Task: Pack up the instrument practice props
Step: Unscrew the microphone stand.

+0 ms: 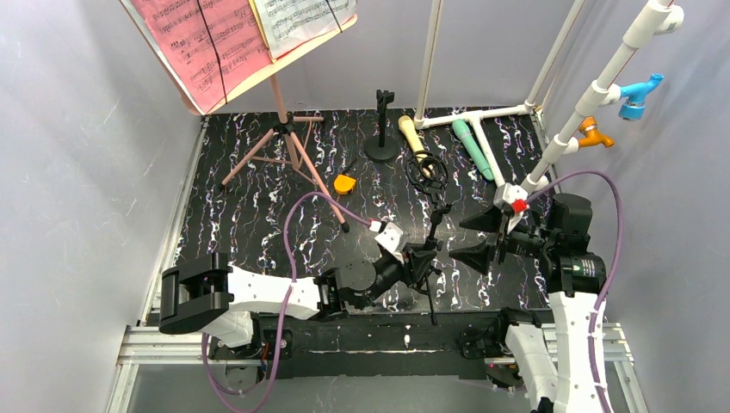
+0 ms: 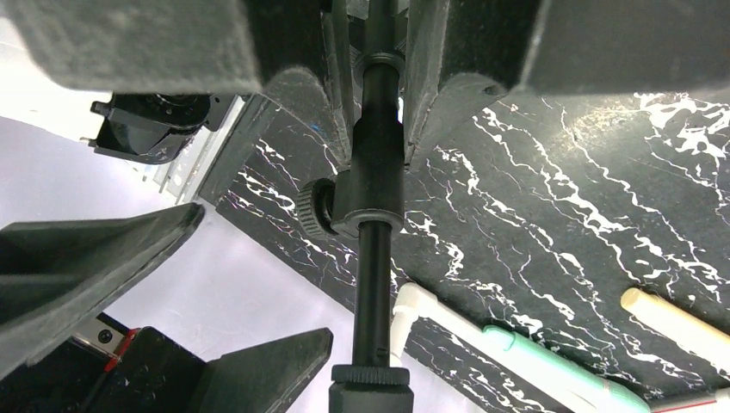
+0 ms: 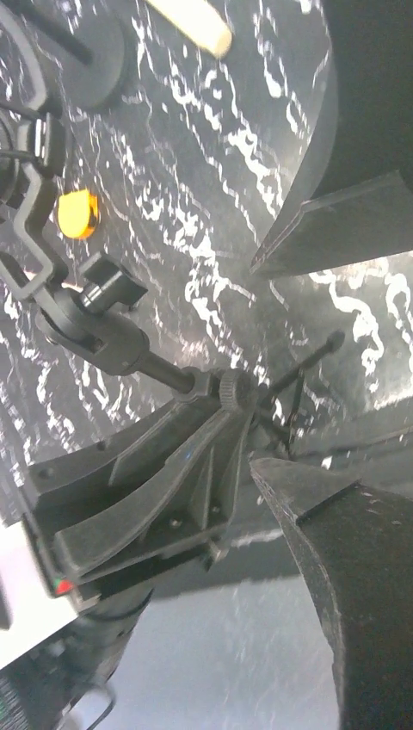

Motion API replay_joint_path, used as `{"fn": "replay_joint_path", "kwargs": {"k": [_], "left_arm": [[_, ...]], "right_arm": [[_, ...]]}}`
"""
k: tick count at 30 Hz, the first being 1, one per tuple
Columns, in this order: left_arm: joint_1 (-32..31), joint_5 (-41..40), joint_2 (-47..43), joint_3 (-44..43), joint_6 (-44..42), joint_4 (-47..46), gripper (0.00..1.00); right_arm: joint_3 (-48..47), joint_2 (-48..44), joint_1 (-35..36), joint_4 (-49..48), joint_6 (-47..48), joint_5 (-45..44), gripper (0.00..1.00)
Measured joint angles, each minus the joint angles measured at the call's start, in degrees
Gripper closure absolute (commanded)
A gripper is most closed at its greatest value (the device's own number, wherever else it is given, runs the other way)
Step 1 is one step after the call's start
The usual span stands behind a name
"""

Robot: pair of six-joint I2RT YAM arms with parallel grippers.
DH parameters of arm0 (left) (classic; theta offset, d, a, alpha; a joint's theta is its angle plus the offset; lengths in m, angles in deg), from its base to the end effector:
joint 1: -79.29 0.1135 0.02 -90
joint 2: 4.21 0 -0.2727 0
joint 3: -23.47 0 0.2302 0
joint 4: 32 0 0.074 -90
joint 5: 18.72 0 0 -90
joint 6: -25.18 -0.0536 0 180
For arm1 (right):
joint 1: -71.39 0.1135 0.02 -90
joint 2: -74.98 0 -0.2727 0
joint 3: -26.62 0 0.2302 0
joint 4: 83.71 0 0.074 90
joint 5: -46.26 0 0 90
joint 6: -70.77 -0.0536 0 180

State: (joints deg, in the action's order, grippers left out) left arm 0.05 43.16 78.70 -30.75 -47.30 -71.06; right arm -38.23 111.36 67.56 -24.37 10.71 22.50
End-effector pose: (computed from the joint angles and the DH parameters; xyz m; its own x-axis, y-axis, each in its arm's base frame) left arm 0.0822 -0.2974 0.2954 -0.2027 -0.3553 -0.9125 0.7538 0.5381 -0.3770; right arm 0.0880 0.0433 0.3359 -0.0659 -0.1971 -0.9782 -0.9114 0.4109 -0.0215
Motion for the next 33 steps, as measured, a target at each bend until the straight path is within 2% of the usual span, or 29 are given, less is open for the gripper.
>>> {"fn": "replay_joint_path", "kwargs": {"k": [8, 15, 18, 24, 33], "left_arm": [[0.0, 0.0, -0.1, 1.0, -3.5, -4.5, 1.00], [0.0, 0.0, 0.8, 0.3, -6.6, -7.9, 1.00], [0.0, 0.0, 2.2, -0.9, -7.5, -8.8, 1.00], [0.0, 0.0, 3.6, -1.4, -8.1, -9.2, 1.00], [0.0, -0.1, 4.0, -1.6, -8.1, -9.9, 1.00]], "right_arm": [[1.3, 4.1, -0.3, -4.7, -21.3, 4.8, 0.16], [10.3, 4.1, -0.3, -15.1, -43.3, 6.0, 0.26], [12.0, 4.5, -0.3, -18.2, -49.3, 6.0, 0.30], [12.1, 4.5, -0.3, -22.5, -55.1, 6.4, 0.34], [12.1, 4.5, -0.3, -26.1, -59.1, 6.9, 0.46]]}}
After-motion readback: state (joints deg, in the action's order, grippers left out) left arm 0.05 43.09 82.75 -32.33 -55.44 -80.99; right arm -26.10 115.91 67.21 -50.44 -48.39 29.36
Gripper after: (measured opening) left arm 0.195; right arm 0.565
